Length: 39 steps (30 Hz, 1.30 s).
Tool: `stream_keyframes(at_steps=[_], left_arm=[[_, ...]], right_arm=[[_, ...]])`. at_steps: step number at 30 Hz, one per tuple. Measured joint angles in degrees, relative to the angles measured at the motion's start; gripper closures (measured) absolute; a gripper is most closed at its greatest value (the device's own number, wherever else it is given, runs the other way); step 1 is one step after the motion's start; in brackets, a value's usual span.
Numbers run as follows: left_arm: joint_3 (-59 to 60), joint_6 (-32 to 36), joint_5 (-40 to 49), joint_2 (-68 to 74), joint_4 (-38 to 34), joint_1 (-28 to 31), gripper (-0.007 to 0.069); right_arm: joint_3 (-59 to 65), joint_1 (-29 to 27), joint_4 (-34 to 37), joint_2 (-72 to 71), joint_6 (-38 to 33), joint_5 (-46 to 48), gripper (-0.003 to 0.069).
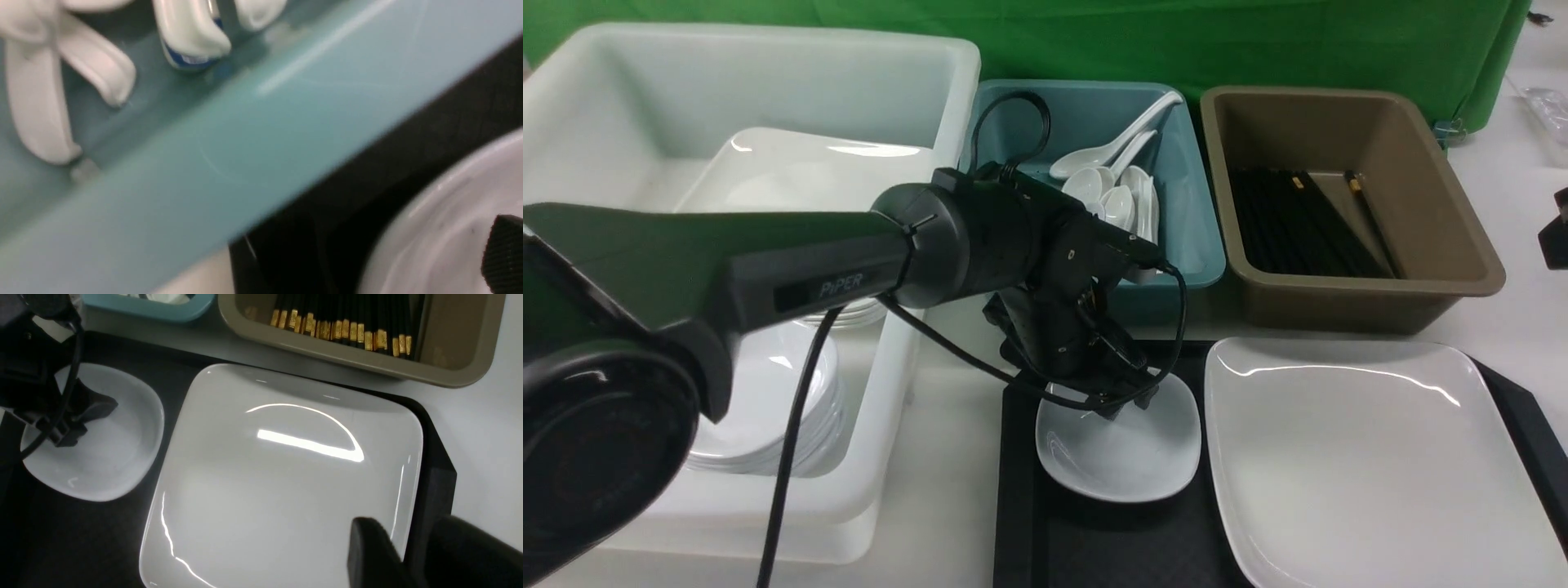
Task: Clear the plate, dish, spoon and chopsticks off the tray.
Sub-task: Use the left arm to grab a small plate from the dinner plate, then use the left arm to put the small plate into the large storage box on the left
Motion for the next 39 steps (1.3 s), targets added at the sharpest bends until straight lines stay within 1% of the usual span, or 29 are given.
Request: stream_keyframes(at_steps=[2, 3, 4, 5, 6, 8, 13, 15, 18, 19, 20, 25, 33, 34, 35, 39], left_arm=[[0.0, -0.9, 1.5, 0.0, -0.4, 0.0, 0.0193], [0.0, -1.3, 2.3, 0.0, -0.5, 0.0, 0.0239], [-0.1, -1.7, 3.2, 0.0, -0.6, 0.0, 0.0312], [-0.1, -1.9, 3.5, 0.0, -0.6, 0.0, 0.0344], [-0.3, -2.1, 3.8, -0.2, -0.8, 0.0, 0.0397], [-0.3, -2.1, 4.5, -0.7, -1.3, 0.1, 0.0427], [-0.6, -2.7, 6.1, -1.3, -1.4, 0.1, 0.0433], [-0.6, -2.9, 6.9, -1.9, -1.5, 0.1, 0.0452], [-0.6, -2.9, 9.4, -4.9, -2.3, 0.1, 0.0534], [-0.5, -2.9, 10.0, -6.8, -2.7, 0.0, 0.0572], [-0.4, -2.6, 10.3, -8.1, -3.2, 0.0, 0.0587], [-0.3, -0.8, 10.6, -15.0, -7.1, 0.0, 0.0601], [-0.2, -0.4, 10.8, -24.2, -8.0, 0.8, 0.0601], [-0.2, -0.6, 11.9, -27.7, -8.1, 2.8, 0.0602], [-0.2, -0.6, 12.1, -28.5, -8.1, 3.0, 0.0602], [0.5, -1.7, 14.8, -35.1, -8.2, 10.2, 0.0602]], right_arm=[[0.0, 0.0, 0.0, 0.0, 0.0, 0.1, 0.0419], [0.0, 0.0, 0.0, 0.0, 0.0, 0.1, 0.0419], [0.0, 0.0, 0.0, 0.0, 0.0, 0.1, 0.0419], [0.0, 0.0, 0.0, 0.0, 0.0, 0.1, 0.0418], [0.0, 0.0, 0.0, 0.0, 0.0, 0.1, 0.0418], [0.0, 0.0, 0.0, 0.0, 0.0, 0.2, 0.0418], [0.0, 0.0, 0.0, 0.0, -0.1, 0.6, 0.0418], [0.0, 0.0, 0.0, 0.0, -0.1, 0.8, 0.0418], [0.0, 0.0, 0.0, 0.0, -0.1, 1.3, 0.0418], [0.0, 0.0, 0.0, 0.0, -0.1, 1.3, 0.0418], [0.0, 0.0, 0.0, 0.0, -0.1, 1.3, 0.0418], [0.0, 0.0, 0.0, 0.0, -0.1, 1.4, 0.0418], [0.0, 0.0, 0.0, 0.0, -0.1, 1.5, 0.0418], [0.0, 0.0, 0.0, 0.0, -0.1, 1.5, 0.0418], [0.0, 0.0, 0.0, 0.0, -0.1, 1.4, 0.0418], [0.0, 0.0, 0.0, 0.0, -0.1, 1.3, 0.0418]])
